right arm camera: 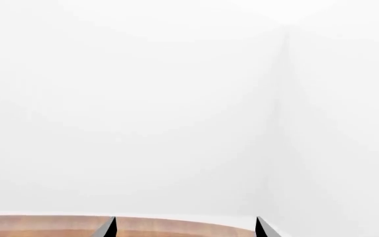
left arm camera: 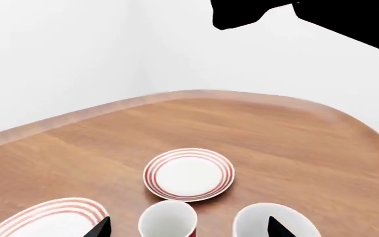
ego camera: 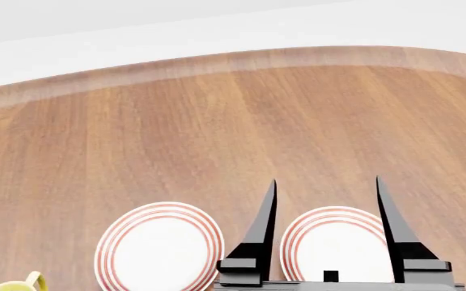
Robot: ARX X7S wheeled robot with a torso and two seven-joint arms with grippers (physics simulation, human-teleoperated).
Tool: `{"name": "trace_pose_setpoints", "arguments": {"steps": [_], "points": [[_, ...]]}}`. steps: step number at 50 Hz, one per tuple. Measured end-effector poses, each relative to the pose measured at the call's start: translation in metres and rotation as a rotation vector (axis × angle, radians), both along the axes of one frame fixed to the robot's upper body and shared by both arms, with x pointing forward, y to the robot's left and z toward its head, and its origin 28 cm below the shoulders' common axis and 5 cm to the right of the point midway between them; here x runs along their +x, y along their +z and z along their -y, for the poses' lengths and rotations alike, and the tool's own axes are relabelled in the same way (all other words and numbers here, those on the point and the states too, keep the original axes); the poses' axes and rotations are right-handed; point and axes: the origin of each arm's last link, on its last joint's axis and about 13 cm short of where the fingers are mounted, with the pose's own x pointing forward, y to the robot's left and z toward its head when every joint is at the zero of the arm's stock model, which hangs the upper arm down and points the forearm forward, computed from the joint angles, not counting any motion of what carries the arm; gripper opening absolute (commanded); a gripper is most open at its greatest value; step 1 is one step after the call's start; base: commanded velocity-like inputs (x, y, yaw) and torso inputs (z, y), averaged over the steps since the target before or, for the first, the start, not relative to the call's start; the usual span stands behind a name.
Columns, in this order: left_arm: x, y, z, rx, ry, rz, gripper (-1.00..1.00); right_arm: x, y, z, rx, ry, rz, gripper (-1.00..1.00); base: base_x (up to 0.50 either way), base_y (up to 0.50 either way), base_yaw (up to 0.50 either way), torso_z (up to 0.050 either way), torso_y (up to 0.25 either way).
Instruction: Put the white mug on the left plate.
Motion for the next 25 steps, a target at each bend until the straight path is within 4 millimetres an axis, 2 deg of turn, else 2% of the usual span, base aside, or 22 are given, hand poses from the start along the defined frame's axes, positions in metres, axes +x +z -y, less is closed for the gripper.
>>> {"name": "trace_pose_setpoints", "arguments": {"steps": [25], "points": [[-0.020,-0.015,0.010,0.038,-0.089,-0.043,1.00,-0.001,0.001,0.000,-0.002,0.000,0.002,1.00,0.00,0.00,0.00,0.000,0.000]]}}
